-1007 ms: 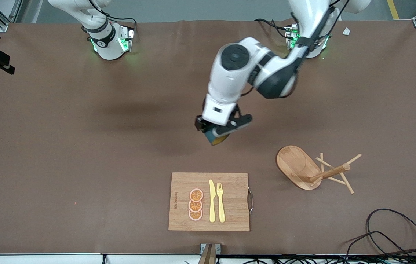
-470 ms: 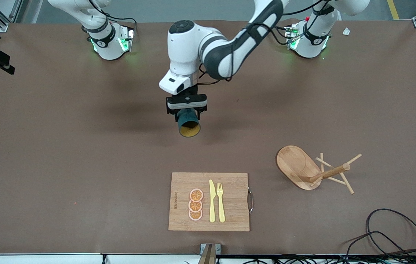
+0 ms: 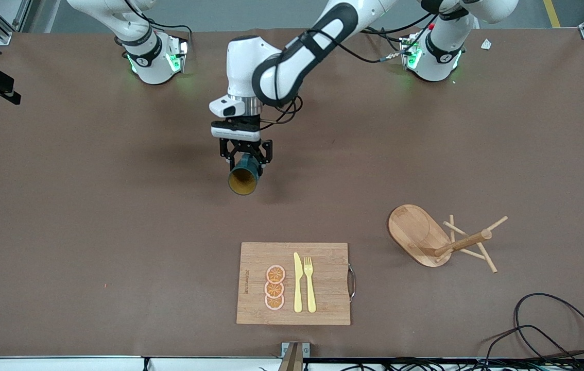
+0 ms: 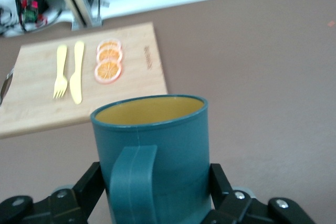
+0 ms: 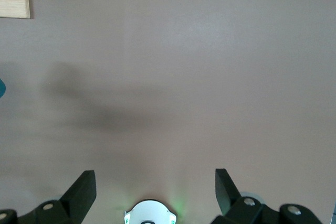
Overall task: Transfer cup from left to right arm and place
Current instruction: 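Carry the mug to mid-table and lower it with the left gripper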
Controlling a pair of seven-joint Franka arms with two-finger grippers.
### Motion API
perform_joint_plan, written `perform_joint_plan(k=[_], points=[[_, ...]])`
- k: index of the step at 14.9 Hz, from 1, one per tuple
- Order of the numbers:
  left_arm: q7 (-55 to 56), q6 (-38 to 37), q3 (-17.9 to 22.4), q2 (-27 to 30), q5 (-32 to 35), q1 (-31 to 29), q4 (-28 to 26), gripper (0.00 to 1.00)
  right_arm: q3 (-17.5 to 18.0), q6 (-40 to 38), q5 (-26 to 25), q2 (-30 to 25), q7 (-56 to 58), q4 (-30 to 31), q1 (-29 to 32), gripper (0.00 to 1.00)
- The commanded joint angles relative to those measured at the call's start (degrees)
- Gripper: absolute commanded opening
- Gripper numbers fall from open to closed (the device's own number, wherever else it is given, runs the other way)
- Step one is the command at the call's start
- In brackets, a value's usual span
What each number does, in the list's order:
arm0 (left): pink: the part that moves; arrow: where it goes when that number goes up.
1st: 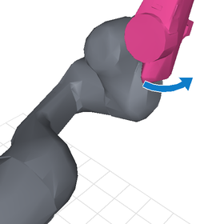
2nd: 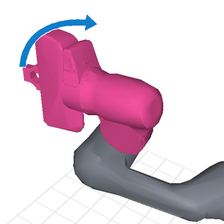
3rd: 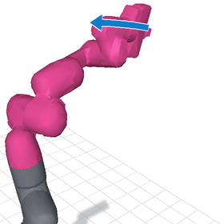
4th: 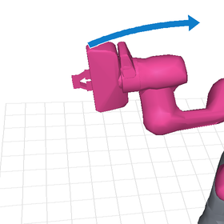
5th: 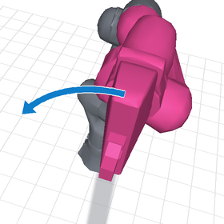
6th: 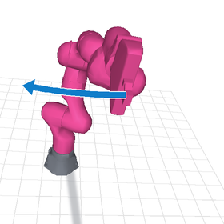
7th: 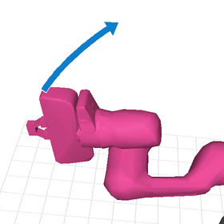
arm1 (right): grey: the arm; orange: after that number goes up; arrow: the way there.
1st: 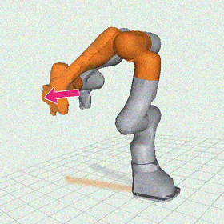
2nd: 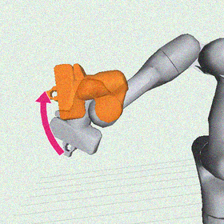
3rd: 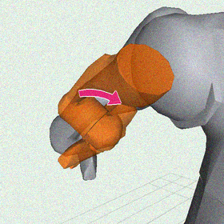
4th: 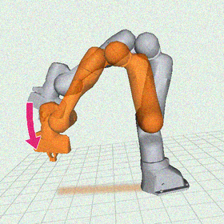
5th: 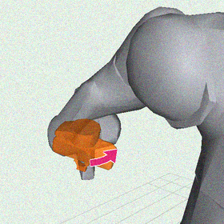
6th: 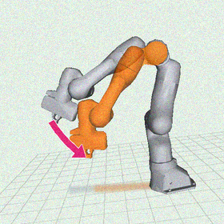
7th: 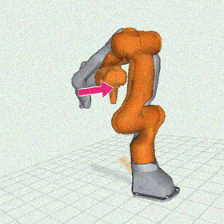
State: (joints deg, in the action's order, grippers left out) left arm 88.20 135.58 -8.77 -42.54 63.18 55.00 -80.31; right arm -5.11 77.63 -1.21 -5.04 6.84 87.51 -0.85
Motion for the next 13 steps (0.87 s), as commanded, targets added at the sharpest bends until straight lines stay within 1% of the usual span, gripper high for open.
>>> perform_joint_plan(k=[1,4,5,6,8,9,11,13], points=[[12.03,-0.05,0.59,-2.01,15.15,2.30,0.51,0.55,-0.16,-0.63,-0.73,-1.02,-0.07,0.47,-0.29,1.00],[27.68,-0.14,0.42,-7.10,35.72,2.48,0.51,0.56,-0.16,-0.64,-0.73,-0.94,-0.16,0.03,-0.12,1.00],[32.94,-0.31,0.42,-9.04,41.79,2.57,0.60,0.56,-0.25,-0.64,-0.73,-0.59,-0.25,0.12,-0.03,1.00],[36.74,-0.66,0.42,-10.10,46.20,3.00,0.60,0.56,-0.25,-0.64,-0.73,0.11,-0.25,0.12,0.06,1.00],[40.89,-2.94,0.42,-12.21,52.37,3.44,0.51,0.56,-0.25,-0.46,-0.64,0.21,-0.16,0.03,0.06,1.00],[41.60,-5.39,0.42,-13.70,54.57,4.32,0.60,0.56,-0.25,-0.29,-0.55,0.29,-0.07,0.03,0.15,1.00],[43.97,-8.91,0.42,-15.11,55.04,6.07,0.60,0.56,-0.25,-0.29,-0.64,0.38,0.36,0.03,0.24,1.00],[47.31,-10.59,0.50,-15.82,55.47,7.31,0.42,0.56,-0.25,-0.02,-0.73,0.47,0.37,0.03,0.24,1.00]])
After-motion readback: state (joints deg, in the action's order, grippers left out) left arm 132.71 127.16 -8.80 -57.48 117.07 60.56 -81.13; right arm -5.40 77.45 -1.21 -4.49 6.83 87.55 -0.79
